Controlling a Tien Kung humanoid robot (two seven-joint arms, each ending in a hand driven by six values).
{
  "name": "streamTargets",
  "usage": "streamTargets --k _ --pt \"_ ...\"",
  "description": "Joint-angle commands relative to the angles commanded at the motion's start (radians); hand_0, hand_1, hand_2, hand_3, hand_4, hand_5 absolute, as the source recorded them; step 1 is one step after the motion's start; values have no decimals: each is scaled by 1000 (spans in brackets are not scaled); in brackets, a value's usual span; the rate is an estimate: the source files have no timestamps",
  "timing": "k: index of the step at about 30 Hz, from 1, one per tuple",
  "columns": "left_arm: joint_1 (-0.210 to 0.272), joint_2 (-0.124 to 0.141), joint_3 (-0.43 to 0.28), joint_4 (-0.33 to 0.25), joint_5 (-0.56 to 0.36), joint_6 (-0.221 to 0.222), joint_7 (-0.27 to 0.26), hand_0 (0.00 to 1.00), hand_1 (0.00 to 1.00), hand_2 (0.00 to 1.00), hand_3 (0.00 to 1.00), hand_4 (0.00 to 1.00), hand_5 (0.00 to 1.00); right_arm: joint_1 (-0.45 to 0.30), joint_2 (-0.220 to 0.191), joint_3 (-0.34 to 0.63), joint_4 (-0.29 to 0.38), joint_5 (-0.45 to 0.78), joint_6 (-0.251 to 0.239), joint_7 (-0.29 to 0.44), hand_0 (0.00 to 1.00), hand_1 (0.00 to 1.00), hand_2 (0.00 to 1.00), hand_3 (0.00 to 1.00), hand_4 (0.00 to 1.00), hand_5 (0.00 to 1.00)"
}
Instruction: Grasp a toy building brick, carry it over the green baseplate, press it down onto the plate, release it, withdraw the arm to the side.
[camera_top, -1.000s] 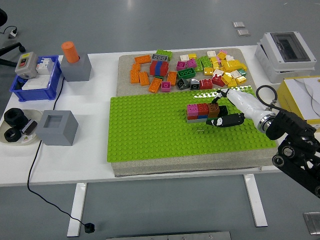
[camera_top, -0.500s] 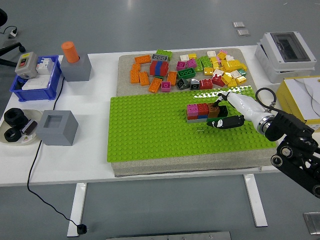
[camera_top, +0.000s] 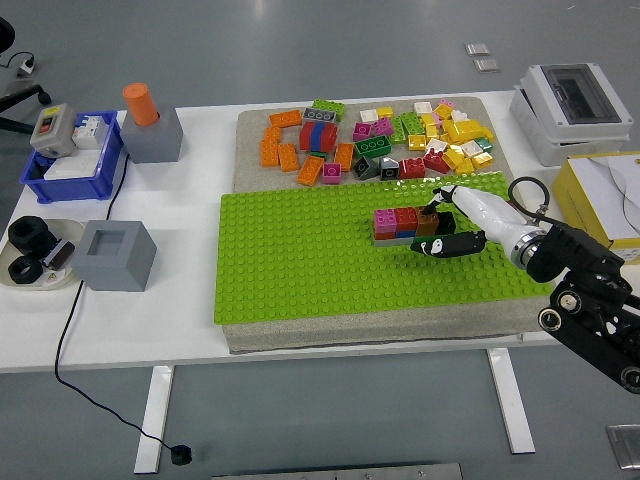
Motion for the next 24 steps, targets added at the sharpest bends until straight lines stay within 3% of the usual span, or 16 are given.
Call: streamTargets --k 24 --pt "-1 1 0 0 1 0 0 635 623 592 588 636 187 8 16 -7 -38 4 0 0 866 860 913 646 921 470"
